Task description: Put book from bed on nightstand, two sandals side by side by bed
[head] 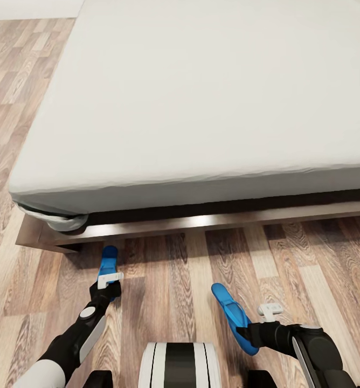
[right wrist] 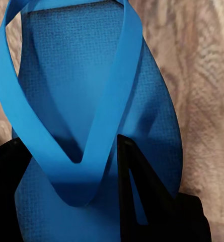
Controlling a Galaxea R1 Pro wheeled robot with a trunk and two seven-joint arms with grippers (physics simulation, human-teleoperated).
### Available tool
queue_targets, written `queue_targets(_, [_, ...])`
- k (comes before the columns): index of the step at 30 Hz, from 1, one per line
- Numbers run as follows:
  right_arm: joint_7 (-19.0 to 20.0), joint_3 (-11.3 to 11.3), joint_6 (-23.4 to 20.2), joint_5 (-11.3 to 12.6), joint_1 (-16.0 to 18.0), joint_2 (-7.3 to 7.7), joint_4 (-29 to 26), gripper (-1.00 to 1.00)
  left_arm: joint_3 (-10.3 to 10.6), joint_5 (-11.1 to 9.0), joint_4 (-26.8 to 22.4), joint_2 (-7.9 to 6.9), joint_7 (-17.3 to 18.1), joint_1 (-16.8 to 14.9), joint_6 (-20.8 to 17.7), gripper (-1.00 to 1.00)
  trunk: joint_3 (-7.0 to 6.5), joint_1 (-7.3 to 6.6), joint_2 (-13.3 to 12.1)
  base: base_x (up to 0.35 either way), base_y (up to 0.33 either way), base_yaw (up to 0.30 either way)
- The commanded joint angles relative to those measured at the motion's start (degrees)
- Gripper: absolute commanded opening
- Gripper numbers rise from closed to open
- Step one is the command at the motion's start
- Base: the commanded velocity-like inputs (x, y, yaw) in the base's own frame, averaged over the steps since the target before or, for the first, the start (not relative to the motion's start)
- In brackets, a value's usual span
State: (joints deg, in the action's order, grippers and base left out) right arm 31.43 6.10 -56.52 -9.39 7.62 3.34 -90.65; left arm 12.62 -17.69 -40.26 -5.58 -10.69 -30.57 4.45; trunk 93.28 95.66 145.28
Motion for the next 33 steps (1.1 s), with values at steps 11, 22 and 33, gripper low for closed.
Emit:
queue_targets(11, [0.56, -0.02, -0.17, -0.54, 0.03, -0.04, -0.06, -1.0, 0.48, -0.54, -0.44, 0.04, -0.6, -0.1, 0.27, -1.0, 0.92, 0.09, 0.07, 0.0, 0.0, 0.0])
queue_targets(22, [0.56, -0.04, -0.17, -0.54, 0.03, -0.09, -0.06, -1.0, 0.48, -0.52, -0.84, 0.05, -0.75, -0.1, 0.25, -1.0, 1.14, 0.12, 0.08, 0.0, 0.0, 0.0])
queue_targets(33, [0.56, -0.04, -0.17, -0.54, 0.03, -0.07, -0.06, -1.0, 0.48, -0.56, -0.87, 0.05, -0.82, -0.1, 0.24, -1.0, 1.59, 0.17, 0.11, 0.0, 0.0, 0.0])
